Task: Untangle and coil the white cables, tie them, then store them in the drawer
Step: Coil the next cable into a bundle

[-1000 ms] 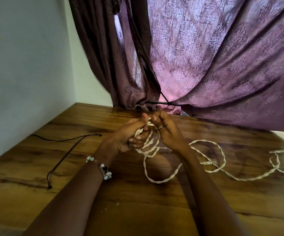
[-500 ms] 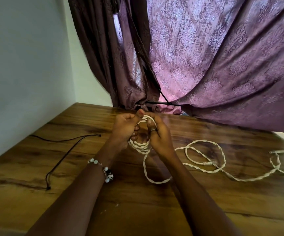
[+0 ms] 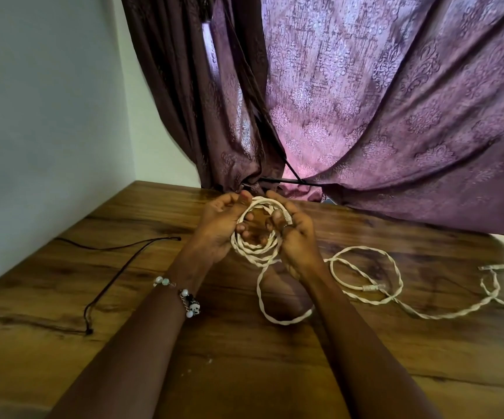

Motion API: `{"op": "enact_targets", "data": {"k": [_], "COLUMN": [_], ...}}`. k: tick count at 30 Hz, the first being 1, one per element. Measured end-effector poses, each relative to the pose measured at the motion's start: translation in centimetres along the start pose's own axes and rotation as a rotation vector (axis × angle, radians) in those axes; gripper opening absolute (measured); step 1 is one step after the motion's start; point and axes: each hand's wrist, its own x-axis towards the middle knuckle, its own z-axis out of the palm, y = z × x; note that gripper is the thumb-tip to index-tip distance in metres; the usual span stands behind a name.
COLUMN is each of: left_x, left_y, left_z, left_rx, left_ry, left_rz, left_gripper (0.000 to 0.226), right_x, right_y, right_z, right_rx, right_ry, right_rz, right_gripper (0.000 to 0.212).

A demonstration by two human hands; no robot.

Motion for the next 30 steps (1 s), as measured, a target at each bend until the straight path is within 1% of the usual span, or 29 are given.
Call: {"op": "enact_targets", "data": {"k": [2,4,9,11,14,16,18,19,20,23,26,28,30], "left_x": [0.1,0.1,0.2,0.2,-0.1,-0.3,-0.5,-0.6,-0.8,-0.7,-0.4,-0.4,-0.5], "left_y": [0.0,-0.1,-0.3,-0.4,-1.0,-1.3,-1.1,-1.0,-0.9,-1.1,-1.4,-1.3,-1.4], "left_z": [-0.1,-0.2,-0.1,0.1,0.5,0.8,0.9,0.9,1.0,1.1,1.1,0.9,0.7], "left_rx": [-0.011,-0.055,-0.079,-0.053,0.031,0.083,0.117,0.13,0.138,0.134,0.211,0.269,0.271], "left_ry": [0.049,0.098,0.142,0.132,0.057,0.013,-0.004,-0.012,-0.018,-0.004,-0.002,-0.056,-0.116], "left_rz": [0.014,0.013,-0.014,-0.028,-0.051,-0.04,-0.011,-0.004,-0.004,0.007,0.082,0.125,0.132], "left_gripper": [0.012,0.011,0.008,0.009,0.011,0.013,0.016,0.018,0.021,0.026,0.029,0.024,0.019], "right_x": [-0.1,-0.1,0.2,0.2,0.5,0.6,0.5,0.5,0.3,-0.1,-0.2,-0.1,-0.1], "right_y": [-0.4,-0.6,-0.2,-0.4,-0.5,-0.8,-1.5,-1.8,-2.2,-2.7,-2.7,-2.6,-2.4], "right_z": [0.1,0.2,-0.2,-0.6,-1.3,-1.2,-0.7,-0.6,-0.5,-0.1,0.4,0.3,0.2], "right_rx": [0.081,0.103,-0.048,-0.18,-0.528,-0.667,-0.599,-0.538,-0.471,-0.301,-0.195,-0.139,-0.102], "right_ry": [-0.018,-0.03,-0.038,-0.019,-0.119,-0.174,-0.231,-0.23,-0.213,-0.12,-0.04,0.016,0.071], "right_rz": [0.081,0.113,0.093,0.021,-0.153,-0.18,-0.106,-0.084,-0.062,0.006,0.055,0.067,0.075], "right_gripper": [0.032,0.035,0.04,0.038,0.037,0.037,0.026,0.024,0.026,0.021,0.024,0.024,0.023]}}
